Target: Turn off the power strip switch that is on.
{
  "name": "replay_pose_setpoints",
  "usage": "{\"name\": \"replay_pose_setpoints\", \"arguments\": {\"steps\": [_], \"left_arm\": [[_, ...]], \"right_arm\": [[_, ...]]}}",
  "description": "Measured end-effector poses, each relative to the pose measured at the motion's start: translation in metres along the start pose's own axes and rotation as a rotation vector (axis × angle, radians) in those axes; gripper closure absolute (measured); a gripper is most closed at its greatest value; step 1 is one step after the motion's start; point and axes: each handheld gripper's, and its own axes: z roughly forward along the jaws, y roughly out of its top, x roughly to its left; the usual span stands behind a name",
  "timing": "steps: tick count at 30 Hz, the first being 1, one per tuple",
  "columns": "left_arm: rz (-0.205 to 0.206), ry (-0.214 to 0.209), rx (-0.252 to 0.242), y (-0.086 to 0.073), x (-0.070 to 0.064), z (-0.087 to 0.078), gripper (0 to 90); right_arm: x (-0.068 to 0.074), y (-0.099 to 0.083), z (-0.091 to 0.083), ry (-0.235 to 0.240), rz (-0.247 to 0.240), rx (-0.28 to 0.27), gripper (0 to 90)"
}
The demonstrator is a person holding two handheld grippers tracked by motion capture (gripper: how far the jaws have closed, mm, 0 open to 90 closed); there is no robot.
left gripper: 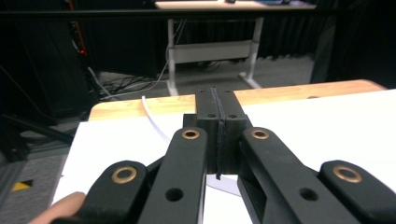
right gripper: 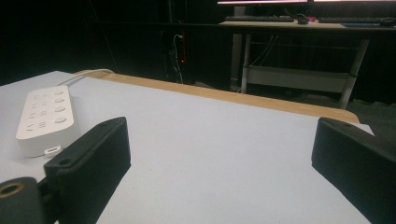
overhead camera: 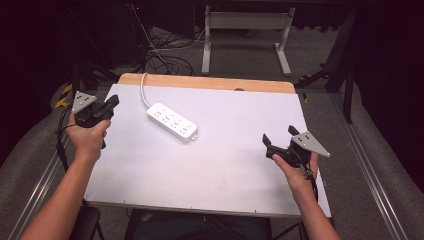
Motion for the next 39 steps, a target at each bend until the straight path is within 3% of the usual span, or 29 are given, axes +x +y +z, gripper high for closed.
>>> {"name": "replay_pose_setpoints", "arguments": {"steps": [4,8,12,16,19,20,23,28,34,39], "left_arm": [[0.019,0.033,0.05,0.004,-0.003,0.021,90.0],[0.033,0.028,0.091,0.012,-0.009,0.042,90.0],[0.071,0.006,0.172,0.02,-0.021,0.071,90.0],[0.087,-0.014,0.222,0.019,-0.03,0.089,90.0],[0.106,-0.023,0.292,0.015,-0.038,0.106,90.0],[0.127,-0.024,0.336,0.012,-0.043,0.117,90.0],[0.118,-0.037,0.37,0.008,-0.045,0.126,90.0],[0.12,-0.041,0.486,-0.004,-0.051,0.148,90.0],[0.12,-0.042,0.533,-0.012,-0.058,0.162,90.0],[0.125,-0.016,0.562,-0.018,-0.058,0.169,90.0]], "right_arm": [[0.0,0.0,0.001,0.0,0.001,0.002,5.0],[0.0,0.0,0.002,0.006,-0.002,0.002,5.2],[0.001,0.0,0.005,0.015,-0.007,0.011,5.2],[0.0,0.0,0.006,0.015,-0.005,0.012,5.2],[-0.001,0.0,0.006,0.015,-0.005,0.013,5.2],[-0.001,0.0,0.006,0.016,-0.003,0.013,5.2],[-0.001,0.0,0.006,0.015,0.0,0.016,5.3],[0.0,0.0,0.005,0.017,0.001,0.016,5.3],[-0.001,0.0,0.005,0.019,-0.001,0.016,5.3],[0.0,0.0,0.005,0.022,0.003,0.02,5.3]]}}
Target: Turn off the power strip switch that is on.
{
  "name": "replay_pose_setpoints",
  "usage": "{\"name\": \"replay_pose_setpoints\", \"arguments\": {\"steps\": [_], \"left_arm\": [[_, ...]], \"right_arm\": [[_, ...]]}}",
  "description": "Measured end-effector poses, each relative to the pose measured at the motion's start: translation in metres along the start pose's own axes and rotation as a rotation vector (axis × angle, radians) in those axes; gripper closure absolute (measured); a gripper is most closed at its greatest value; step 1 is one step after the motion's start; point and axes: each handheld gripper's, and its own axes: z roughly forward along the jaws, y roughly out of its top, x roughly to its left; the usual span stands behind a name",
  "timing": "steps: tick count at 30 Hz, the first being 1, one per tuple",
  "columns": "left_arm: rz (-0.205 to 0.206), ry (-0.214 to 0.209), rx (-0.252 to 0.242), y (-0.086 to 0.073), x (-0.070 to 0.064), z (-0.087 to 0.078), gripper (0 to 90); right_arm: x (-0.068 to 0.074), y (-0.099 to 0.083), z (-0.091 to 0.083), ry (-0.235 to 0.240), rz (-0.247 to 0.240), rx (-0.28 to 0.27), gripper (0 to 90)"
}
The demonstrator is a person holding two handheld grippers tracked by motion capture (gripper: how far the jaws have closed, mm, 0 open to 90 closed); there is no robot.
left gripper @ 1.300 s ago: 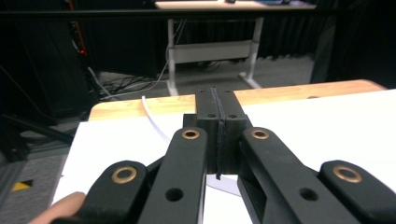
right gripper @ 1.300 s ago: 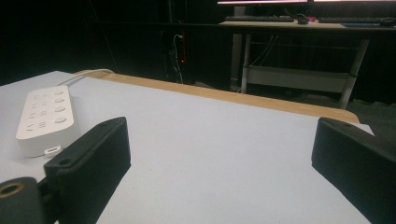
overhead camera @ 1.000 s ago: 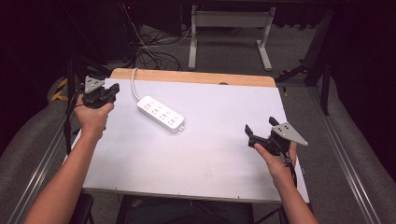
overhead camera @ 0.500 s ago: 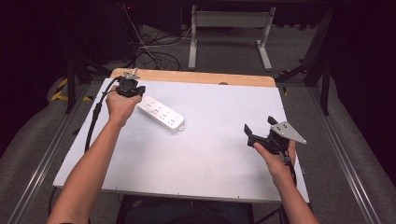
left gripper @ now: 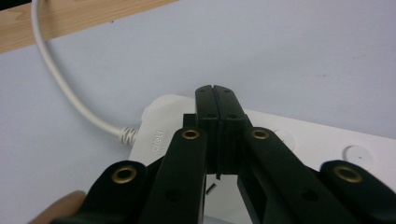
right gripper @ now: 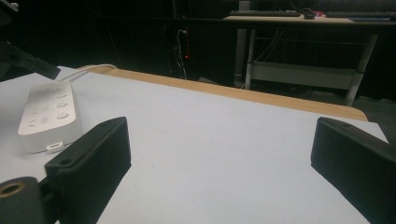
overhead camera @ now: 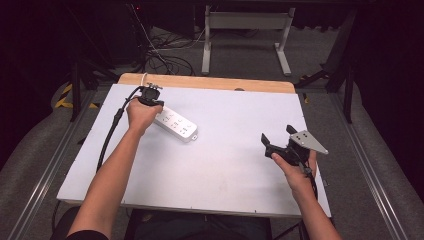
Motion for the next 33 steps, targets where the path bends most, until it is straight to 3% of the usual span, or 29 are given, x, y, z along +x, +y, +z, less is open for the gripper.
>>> {"name": "replay_pose_setpoints", "arguments": {"steps": [6,10,13,20,28,31,33], "left_arm": [[-0.006,-0.007,0.003,-0.001,0.0,0.006,89.9],[0.003,0.016,0.03,-0.004,-0.001,0.01,89.9],[0.0,0.022,0.024,-0.003,0.0,0.012,89.9],[0.002,-0.006,0.005,-0.002,-0.003,0.011,89.9],[0.01,0.014,0.013,-0.004,-0.008,0.015,90.0],[0.017,0.055,0.022,-0.005,-0.008,0.014,90.0],[-0.001,0.036,0.017,-0.007,-0.007,0.013,90.0]], "right_arm": [[0.001,0.0,-0.001,0.002,-0.002,0.0,5.4],[0.002,0.0,0.0,0.005,-0.004,0.006,5.6],[0.002,-0.001,0.001,0.008,-0.008,0.017,5.6],[0.001,-0.001,0.001,0.005,0.003,0.012,5.2],[0.002,-0.001,0.0,0.005,0.0,0.014,5.2],[0.002,-0.001,0.0,0.004,0.005,0.013,5.1],[0.002,-0.001,0.0,0.004,0.003,0.015,5.1]]}}
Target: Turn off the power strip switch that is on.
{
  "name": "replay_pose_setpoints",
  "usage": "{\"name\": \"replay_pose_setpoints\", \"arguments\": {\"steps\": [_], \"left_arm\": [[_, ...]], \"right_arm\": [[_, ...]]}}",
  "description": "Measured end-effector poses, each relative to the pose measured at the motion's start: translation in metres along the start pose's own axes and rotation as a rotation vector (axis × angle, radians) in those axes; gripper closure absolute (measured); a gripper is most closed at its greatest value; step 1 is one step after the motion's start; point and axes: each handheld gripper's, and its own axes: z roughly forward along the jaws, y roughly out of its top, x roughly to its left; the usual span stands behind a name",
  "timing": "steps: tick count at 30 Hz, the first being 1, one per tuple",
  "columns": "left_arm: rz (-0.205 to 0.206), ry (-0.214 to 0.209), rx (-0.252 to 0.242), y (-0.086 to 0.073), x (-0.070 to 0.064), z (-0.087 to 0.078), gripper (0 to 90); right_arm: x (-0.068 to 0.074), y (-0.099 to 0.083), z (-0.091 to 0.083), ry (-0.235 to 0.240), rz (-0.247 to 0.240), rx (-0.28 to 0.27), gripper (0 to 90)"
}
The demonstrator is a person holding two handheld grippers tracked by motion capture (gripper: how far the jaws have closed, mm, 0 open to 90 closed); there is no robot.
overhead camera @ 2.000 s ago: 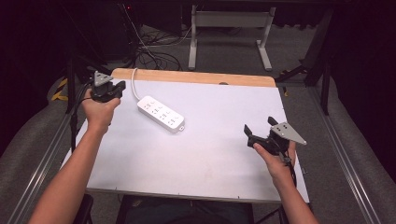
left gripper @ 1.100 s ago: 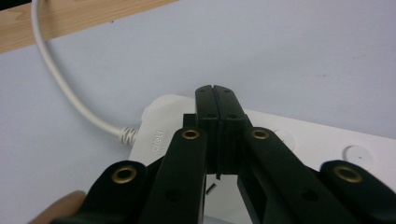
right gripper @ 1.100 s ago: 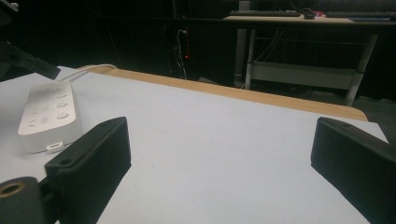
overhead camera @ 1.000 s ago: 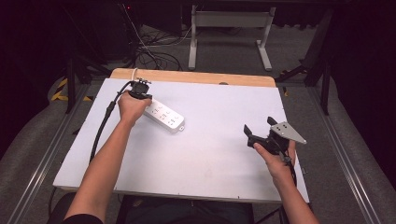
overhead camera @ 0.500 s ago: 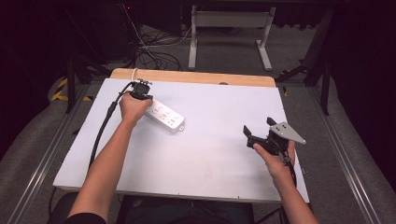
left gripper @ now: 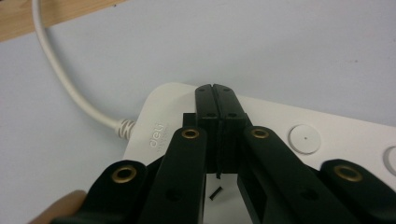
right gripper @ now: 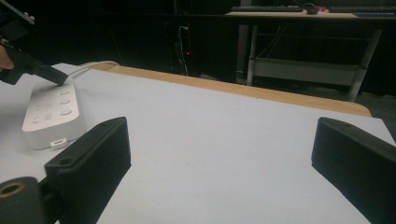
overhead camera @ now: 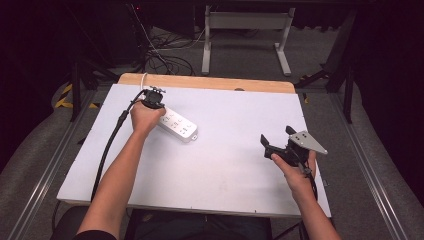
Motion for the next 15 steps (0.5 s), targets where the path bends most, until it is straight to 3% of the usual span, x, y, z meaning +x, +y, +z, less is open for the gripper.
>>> {"name": "replay_pose_setpoints", "arguments": {"steps": [2,5,15], "left_arm": [[0.014,0.002,-0.009,-0.0014,-0.0006,-0.0001,90.0],[-0.004,-0.011,-0.014,-0.0021,0.001,0.0,90.0],[-0.004,-0.025,-0.024,0.0,0.001,0.0024,90.0]], "right_arm": [[0.0006,0.0001,-0.0004,0.002,-0.002,-0.001,5.1],[0.0011,0.0005,-0.0005,0.002,-0.005,-0.001,5.1],[0.0015,0.0001,0.0006,-0.001,-0.004,0.005,5.1]]}}
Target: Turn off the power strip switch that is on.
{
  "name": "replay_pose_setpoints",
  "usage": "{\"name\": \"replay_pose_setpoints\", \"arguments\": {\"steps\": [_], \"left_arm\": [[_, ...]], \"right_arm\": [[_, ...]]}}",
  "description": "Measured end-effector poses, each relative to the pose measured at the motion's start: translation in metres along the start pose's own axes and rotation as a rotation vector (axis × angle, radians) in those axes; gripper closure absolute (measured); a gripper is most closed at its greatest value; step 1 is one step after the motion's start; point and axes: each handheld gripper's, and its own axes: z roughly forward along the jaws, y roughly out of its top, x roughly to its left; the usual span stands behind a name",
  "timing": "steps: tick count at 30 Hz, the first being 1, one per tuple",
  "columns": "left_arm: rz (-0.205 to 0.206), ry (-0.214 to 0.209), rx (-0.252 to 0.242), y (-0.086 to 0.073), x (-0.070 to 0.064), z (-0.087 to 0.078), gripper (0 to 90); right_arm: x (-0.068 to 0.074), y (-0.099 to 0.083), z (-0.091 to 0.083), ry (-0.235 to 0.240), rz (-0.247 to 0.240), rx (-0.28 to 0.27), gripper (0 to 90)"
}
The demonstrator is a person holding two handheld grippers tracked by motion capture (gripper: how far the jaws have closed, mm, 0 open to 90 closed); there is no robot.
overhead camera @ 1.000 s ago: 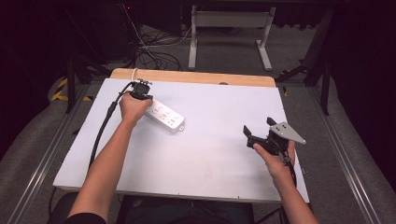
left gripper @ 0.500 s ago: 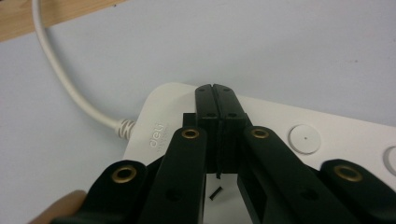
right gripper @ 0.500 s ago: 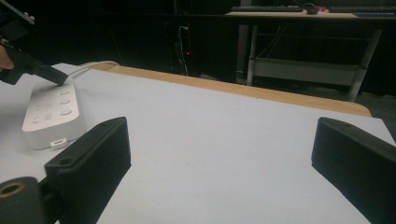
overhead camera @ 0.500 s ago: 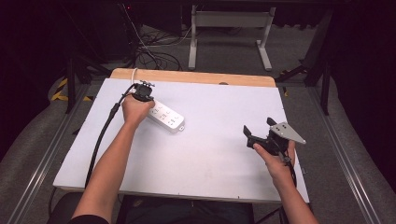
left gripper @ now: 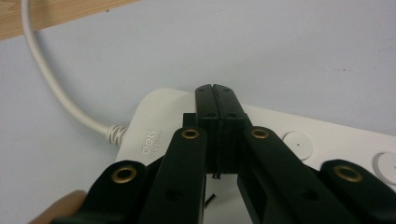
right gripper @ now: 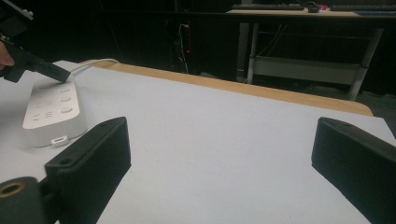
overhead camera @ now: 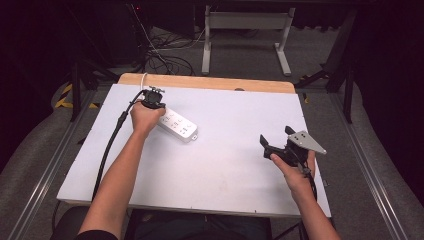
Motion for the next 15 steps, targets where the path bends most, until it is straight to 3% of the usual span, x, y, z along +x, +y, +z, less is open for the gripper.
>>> {"name": "replay_pose_setpoints", "arguments": {"steps": [5,8,10,15], "left_arm": [[-0.003,-0.028,-0.008,0.001,-0.003,0.002,90.0],[0.048,0.028,-0.008,0.002,-0.009,0.003,90.0],[0.054,0.026,-0.003,0.002,-0.009,0.002,90.0],[0.006,-0.003,-0.016,-0.001,-0.006,0.002,90.0]], "right_arm": [[0.001,0.0,0.0,0.001,-0.004,0.006,5.1],[0.001,-0.001,0.0,-0.001,-0.002,0.009,5.1],[0.001,-0.001,0.0,-0.003,-0.001,0.011,5.1],[0.001,-0.001,-0.001,0.001,-0.003,0.014,5.1]]}}
